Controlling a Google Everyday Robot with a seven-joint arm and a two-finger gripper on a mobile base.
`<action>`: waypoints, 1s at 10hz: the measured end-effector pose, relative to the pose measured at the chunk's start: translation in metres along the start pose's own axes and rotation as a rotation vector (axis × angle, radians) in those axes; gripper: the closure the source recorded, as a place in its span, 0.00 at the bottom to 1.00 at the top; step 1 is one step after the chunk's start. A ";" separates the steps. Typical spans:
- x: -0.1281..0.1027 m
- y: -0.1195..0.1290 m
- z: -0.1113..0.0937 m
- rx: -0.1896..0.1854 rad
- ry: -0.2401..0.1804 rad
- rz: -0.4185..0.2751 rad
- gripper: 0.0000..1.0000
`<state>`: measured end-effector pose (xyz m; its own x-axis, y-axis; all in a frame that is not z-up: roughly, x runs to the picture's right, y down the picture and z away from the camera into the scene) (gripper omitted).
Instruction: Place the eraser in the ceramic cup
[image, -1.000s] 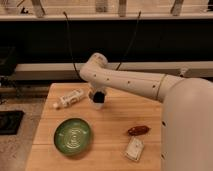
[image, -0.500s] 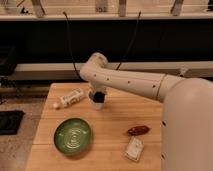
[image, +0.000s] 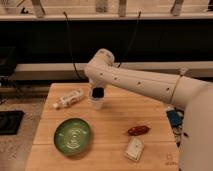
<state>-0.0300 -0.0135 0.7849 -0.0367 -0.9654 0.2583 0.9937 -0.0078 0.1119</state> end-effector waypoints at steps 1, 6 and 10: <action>0.003 -0.005 -0.002 0.035 0.035 -0.022 1.00; 0.012 -0.014 0.020 0.177 0.134 -0.059 1.00; 0.018 -0.012 0.036 0.185 0.186 -0.065 0.77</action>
<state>-0.0462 -0.0220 0.8225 -0.0624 -0.9959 0.0656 0.9530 -0.0399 0.3003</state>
